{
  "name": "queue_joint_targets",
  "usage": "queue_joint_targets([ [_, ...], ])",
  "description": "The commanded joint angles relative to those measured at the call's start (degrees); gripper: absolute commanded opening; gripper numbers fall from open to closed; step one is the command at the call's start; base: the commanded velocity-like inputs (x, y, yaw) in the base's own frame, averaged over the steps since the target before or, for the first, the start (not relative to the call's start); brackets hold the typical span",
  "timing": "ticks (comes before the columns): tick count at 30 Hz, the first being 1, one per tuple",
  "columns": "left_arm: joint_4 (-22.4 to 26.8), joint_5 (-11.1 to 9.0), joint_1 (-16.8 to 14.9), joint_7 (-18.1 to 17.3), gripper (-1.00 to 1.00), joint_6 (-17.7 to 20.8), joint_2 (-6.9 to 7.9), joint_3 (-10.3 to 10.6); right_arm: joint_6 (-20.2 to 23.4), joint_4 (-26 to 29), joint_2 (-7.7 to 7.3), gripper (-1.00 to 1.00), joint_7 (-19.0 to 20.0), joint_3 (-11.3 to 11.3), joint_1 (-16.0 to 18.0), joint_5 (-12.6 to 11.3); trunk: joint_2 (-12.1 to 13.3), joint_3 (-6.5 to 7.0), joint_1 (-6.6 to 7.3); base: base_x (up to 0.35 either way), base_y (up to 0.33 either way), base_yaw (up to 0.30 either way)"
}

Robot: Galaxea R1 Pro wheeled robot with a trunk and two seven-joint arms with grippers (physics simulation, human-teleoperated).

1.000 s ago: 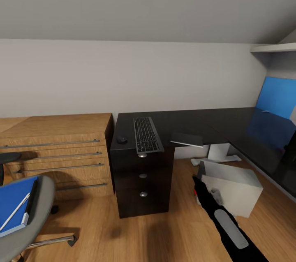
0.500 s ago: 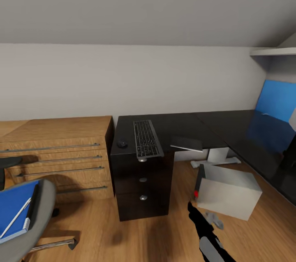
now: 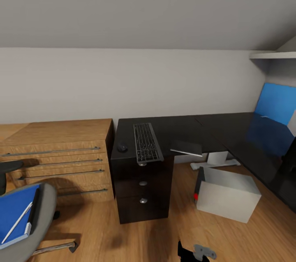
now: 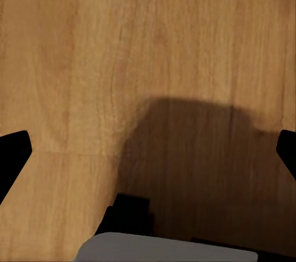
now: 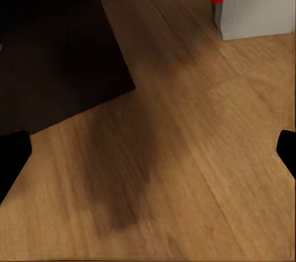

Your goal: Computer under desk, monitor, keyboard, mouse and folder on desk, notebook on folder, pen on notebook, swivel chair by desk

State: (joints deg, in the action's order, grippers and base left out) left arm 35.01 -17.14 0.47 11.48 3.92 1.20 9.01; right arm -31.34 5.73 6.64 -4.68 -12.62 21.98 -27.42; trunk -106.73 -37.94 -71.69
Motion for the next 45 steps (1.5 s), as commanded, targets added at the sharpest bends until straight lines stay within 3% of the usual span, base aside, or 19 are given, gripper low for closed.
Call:
queue_joint_targets([
  [1, -0.43, -0.52, -0.35, 0.56, 1.00, 0.27, 0.07, 0.48, -1.32, -1.31, -0.27, 1.00, -0.37, -0.57, 0.02, 0.99, 0.39, 0.14, 0.23, 0.000, 0.000, 0.000],
  [7, -2.25, -0.69, -0.47, 0.14, 1.00, -1.38, -1.19, 1.08, -1.82, -3.44, 1.21, 1.00, 1.17, -0.11, -1.64, 2.62, 0.78, 0.31, 0.44, 0.000, 0.000, 0.000],
  [11, -2.87, -0.68, -0.51, 0.43, 1.00, -2.66, -1.37, 0.70, -1.86, -4.60, 1.22, 1.00, 0.24, -0.25, -2.63, 2.41, 1.98, 0.85, 1.10, 0.000, 0.000, 0.000],
  [22, 0.68, -0.61, -0.55, 0.76, 1.00, 0.83, -1.52, 0.33, -1.91, -4.60, 1.19, 1.00, -0.58, -0.46, -2.64, 2.21, 6.39, 2.83, 3.52, 0.000, 0.000, 0.000],
  [31, 2.51, -0.54, -0.49, 0.88, 1.00, 1.08, -1.55, 0.30, -2.01, -4.67, 1.19, 1.00, -0.68, -0.47, -2.66, 2.19, 10.00, 4.44, 5.49, 0.000, 0.000, 0.000],
  [45, 1.67, -0.61, -0.47, 0.96, 1.00, -1.33, -1.55, 0.30, -2.34, -4.72, 1.49, 1.00, -0.90, -0.62, -2.69, 2.19, 15.62, 6.95, 8.57, 0.000, 0.000, 0.000],
])
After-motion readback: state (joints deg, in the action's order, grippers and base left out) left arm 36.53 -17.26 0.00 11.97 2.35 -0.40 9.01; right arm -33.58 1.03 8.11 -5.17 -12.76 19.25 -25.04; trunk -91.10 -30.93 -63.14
